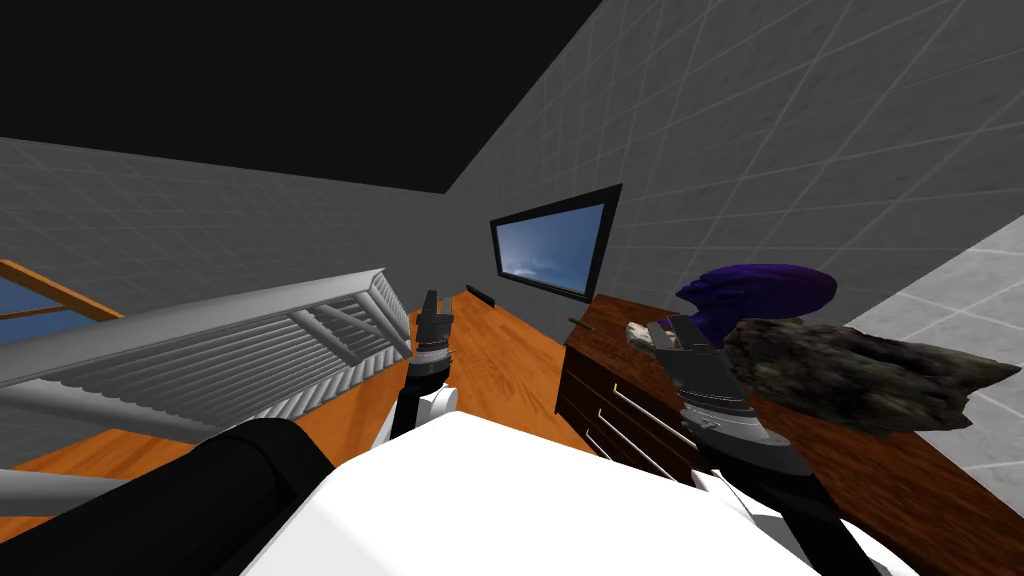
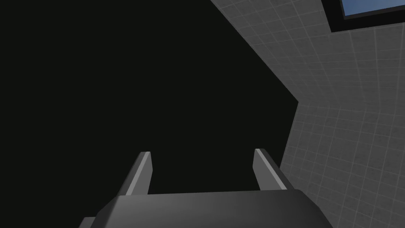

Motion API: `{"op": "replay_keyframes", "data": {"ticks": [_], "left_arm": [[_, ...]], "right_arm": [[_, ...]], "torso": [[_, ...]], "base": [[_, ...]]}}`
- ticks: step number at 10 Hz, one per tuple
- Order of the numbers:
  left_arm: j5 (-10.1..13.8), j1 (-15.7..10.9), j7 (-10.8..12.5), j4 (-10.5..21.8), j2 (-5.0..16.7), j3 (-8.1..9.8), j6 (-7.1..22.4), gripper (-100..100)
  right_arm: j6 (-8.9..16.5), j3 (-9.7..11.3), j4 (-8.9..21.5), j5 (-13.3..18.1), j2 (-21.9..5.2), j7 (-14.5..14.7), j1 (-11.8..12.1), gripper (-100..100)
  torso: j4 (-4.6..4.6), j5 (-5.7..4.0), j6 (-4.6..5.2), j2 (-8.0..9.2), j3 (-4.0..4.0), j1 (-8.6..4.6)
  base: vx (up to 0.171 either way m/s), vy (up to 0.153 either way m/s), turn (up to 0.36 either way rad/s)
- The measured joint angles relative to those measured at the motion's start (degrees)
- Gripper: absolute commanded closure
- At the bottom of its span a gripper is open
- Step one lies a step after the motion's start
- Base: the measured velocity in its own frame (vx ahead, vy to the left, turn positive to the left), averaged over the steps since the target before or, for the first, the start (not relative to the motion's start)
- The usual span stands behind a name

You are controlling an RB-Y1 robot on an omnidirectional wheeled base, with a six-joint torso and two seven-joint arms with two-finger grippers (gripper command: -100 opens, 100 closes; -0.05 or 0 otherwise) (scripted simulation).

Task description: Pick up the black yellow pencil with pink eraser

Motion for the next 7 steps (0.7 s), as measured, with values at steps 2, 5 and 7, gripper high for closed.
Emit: {"op": "replay_keyframes", "data": {"ticks": [2, 5, 7], "left_arm": [[0.00, 0.00, 0.00, 0.00, 0.00, 0.00, 0.00, 0], [0.00, 0.00, 0.00, 0.00, 0.00, 0.00, 0.00, 0], [0.00, 0.01, 0.00, 0.00, 0.00, 0.00, 0.00, 0]], "right_arm": [[-0.27, 0.21, 1.43, 0.20, -3.45, -0.03, 0.56, -100], [-0.26, 1.10, 4.01, 0.93, -8.59, 0.23, 1.05, -100], [-0.59, 1.20, 4.88, 1.05, -11.34, 0.26, 1.47, -100]], "torso": [[-0.01, -0.01, 0.00, -0.03, -0.02, -0.04], [-0.01, 0.01, -0.02, -0.03, -0.02, 0.08], [-0.02, -0.01, 0.01, -0.12, -0.07, -0.07]], "base": [[-0.042, 0.049, 0.063], [-0.037, 0.066, 0.065], [-0.009, 0.035, 0.037]]}}
